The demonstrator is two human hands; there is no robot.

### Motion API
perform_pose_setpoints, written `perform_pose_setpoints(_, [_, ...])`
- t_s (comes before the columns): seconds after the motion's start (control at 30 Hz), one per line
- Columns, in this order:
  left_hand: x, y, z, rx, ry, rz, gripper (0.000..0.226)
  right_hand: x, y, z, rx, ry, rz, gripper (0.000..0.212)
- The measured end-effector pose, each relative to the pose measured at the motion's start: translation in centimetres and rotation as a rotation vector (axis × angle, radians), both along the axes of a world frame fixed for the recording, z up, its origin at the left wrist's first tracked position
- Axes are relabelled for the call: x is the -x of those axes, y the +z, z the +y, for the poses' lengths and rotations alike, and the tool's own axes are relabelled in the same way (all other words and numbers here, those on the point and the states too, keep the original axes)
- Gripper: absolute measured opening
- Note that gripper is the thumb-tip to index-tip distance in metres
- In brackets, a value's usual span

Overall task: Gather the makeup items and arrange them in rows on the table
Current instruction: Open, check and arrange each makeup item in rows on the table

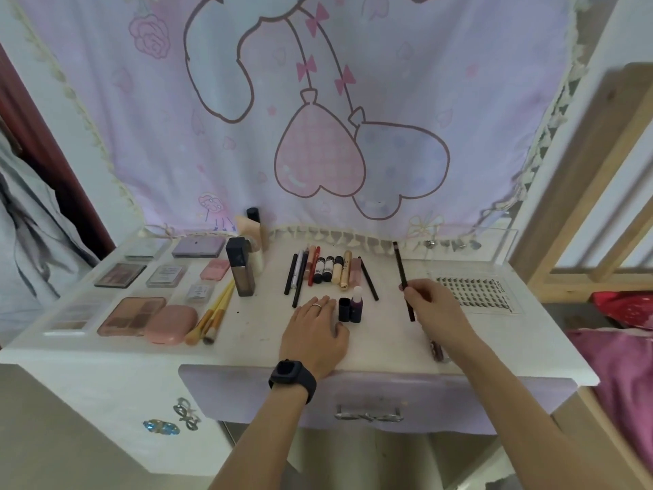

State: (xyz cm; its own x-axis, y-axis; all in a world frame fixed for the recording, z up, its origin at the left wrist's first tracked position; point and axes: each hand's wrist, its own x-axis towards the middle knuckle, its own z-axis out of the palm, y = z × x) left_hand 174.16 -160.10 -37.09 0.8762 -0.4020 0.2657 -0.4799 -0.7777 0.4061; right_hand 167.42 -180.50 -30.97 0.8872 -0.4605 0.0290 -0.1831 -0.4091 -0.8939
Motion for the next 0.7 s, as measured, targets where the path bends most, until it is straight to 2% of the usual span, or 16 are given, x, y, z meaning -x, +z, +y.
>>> perform_pose_setpoints(0.17, [0.9,0.3,0.5,0.203,0.002,-0.098,0.048,7.1,-1.8,1.9,-0.236,0.06,-0.061,0.016])
perform_pose_setpoints(0.27, [2.0,0.4,0.8,0.474,0.072,-0.141,0.041,9.6,-3.1,2.9,-0.245,0.119,-0.032,0.015])
perform_pose_setpoints(0.37, [4.7,0.5,0.2,0.608,0.072,-0.162,0.025,10.9,-4.1,3.6,-0.203,0.157,-0.019,0.012])
perform_pose_setpoints(0.47, [7.6,1.1,-1.0,0.641,-0.079,0.06,0.012,11.5,-4.9,4.0,-0.202,0.184,-0.025,0.012])
perform_pose_setpoints(0.57, [9.3,1.6,-2.2,0.642,-0.208,0.348,0.014,11.9,-5.3,4.2,-0.211,0.227,-0.047,0.014])
perform_pose_setpoints(0.7, [9.9,2.2,-3.2,0.689,-0.186,0.489,0.017,12.2,-5.2,4.0,-0.219,0.211,-0.074,0.02])
